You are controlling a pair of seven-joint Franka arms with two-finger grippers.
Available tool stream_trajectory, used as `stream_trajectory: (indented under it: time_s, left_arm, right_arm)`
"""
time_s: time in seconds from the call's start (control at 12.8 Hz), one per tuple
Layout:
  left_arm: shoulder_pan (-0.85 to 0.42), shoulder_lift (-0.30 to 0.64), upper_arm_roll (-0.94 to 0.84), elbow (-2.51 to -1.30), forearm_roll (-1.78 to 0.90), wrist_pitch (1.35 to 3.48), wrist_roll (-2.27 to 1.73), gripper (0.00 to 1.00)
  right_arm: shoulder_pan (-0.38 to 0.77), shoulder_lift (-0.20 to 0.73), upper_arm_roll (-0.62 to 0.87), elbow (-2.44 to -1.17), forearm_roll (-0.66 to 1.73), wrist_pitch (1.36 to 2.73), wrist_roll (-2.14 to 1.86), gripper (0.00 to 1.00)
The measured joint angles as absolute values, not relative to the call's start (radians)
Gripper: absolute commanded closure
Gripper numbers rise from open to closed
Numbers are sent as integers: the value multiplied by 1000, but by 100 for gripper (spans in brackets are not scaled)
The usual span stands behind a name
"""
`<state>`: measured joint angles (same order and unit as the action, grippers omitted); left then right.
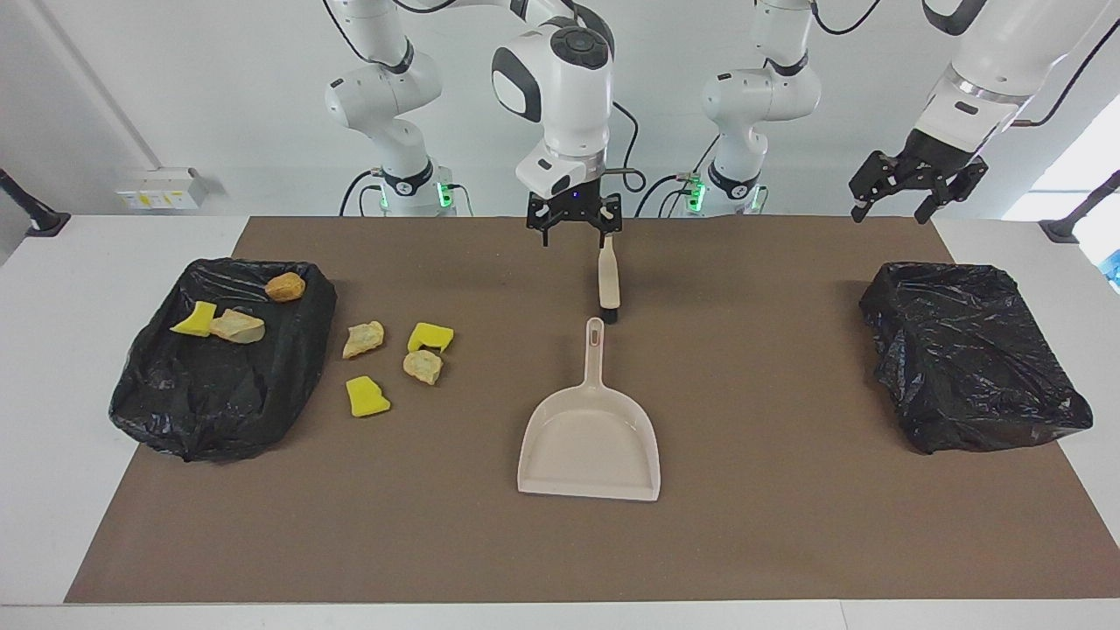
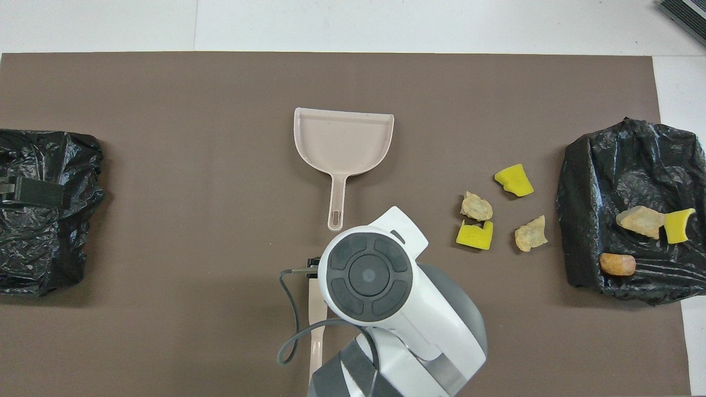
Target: Sweep and dump trash in bin
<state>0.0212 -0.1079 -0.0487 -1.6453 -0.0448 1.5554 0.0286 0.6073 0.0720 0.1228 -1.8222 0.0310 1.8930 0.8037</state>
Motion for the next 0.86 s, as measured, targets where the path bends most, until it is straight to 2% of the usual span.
stream_trajectory:
  time_s: [0.39, 0.86]
  left_arm:
    - [21, -108, -49, -1645, -45, 1555, 29, 0]
    - [21, -108, -49, -1645, -45, 1555, 29, 0]
  right_arm:
    - [680, 21, 123, -2024, 79, 2109, 867, 0]
    - [768, 28, 123, -2116, 80, 2208, 957, 0]
